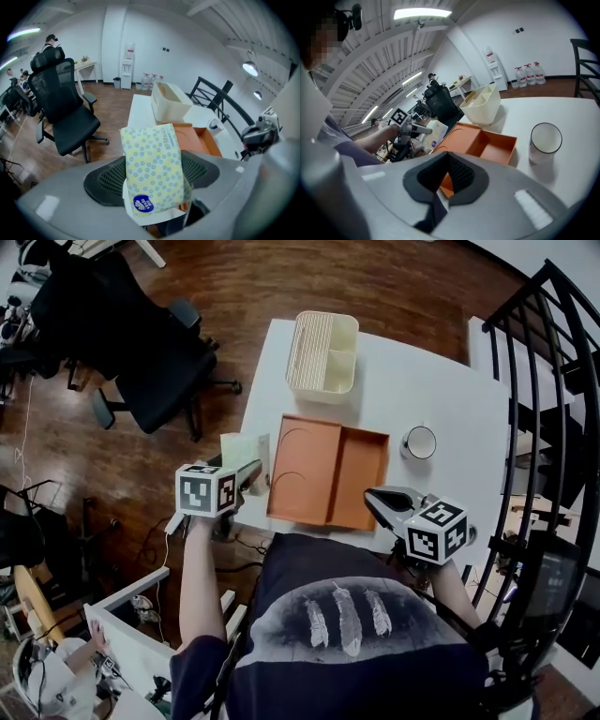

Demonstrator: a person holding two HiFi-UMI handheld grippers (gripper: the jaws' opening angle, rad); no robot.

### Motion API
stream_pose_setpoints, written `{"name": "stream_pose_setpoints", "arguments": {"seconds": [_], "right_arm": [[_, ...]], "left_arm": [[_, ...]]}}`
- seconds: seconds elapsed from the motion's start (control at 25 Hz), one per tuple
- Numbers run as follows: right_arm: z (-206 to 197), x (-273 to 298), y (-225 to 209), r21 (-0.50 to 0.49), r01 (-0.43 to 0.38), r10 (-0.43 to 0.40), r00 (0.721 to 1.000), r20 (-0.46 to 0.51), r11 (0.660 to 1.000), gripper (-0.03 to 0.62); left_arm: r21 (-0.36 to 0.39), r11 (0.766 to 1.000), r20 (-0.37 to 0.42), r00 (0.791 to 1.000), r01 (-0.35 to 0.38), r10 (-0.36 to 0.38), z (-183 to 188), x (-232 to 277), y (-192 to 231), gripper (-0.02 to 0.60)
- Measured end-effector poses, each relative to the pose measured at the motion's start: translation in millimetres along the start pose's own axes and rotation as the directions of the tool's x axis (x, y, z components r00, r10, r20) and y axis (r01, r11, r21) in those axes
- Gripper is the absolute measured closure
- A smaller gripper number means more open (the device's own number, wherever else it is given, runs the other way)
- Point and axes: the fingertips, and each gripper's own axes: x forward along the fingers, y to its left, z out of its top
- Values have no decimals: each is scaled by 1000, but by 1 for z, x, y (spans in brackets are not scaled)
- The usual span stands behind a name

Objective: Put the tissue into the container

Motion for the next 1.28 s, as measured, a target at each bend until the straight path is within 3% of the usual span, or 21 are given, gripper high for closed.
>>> {"name": "stream_pose_setpoints", "arguments": {"seconds": [0.12, 0.24, 0.32, 0.36, 0.4, 0.48, 0.52, 0.56, 0.6, 0.68, 0.76, 0.96, 1.12, 1.28], "right_arm": [[0, -8, -14, 11, 17, -17, 1000, 15, 1000, 592], [-1, -20, -25, 32, 32, -33, 999, 41, 999, 592], [-3, -29, -30, 42, 45, -47, 998, 52, 998, 592], [-4, -33, -34, 49, 54, -56, 997, 56, 997, 591], [-6, -38, -39, 59, 62, -66, 996, 62, 996, 592], [-8, -47, -48, 83, 75, -81, 994, 77, 994, 592], [-8, -50, -51, 91, 80, -88, 993, 84, 993, 592], [-9, -53, -53, 94, 84, -93, 992, 90, 992, 592], [-9, -56, -55, 93, 89, -97, 991, 94, 992, 592], [-12, -62, -57, 89, 95, -103, 990, 96, 992, 591], [-17, -70, -60, 95, 95, -105, 990, 96, 991, 592], [-33, -85, -67, 124, 92, -103, 991, 84, 988, 592], [-38, -92, -73, 124, 77, -86, 994, 71, 989, 591], [-39, -93, -77, 112, 58, -65, 996, 55, 992, 592]], "left_arm": [[74, 997, 106, 994, 28, -36, 31, -23, -40, 201], [119, 992, 153, 986, 50, -68, 53, -36, -71, 202], [91, 991, 202, 972, 102, -119, 65, -44, -88, 204], [49, 983, 232, 955, 177, -184, 71, -45, -104, 204], [-2, 961, 254, 930, 276, -266, 75, -41, -125, 204], [-89, 882, 239, 870, 463, -432, 70, -21, -176, 202], [-112, 848, 200, 848, 518, -491, 62, -6, -200, 202], [-116, 833, 148, 839, 541, -524, 52, 10, -220, 203], [-103, 838, 95, 843, 537, -529, 42, 26, -235, 202], [-47, 875, 25, 877, 481, -480, 29, 52, -249, 202], [-1, 907, 5, 907, 420, -420, 25, 68, -253, 202], [28, 948, -23, 949, 316, -315, 23, 98, -251, 195], [43, 970, -50, 970, 239, -237, 13, 111, -252, 190], [77, 970, -35, 973, 232, -230, 15, 108, -262, 166]]}}
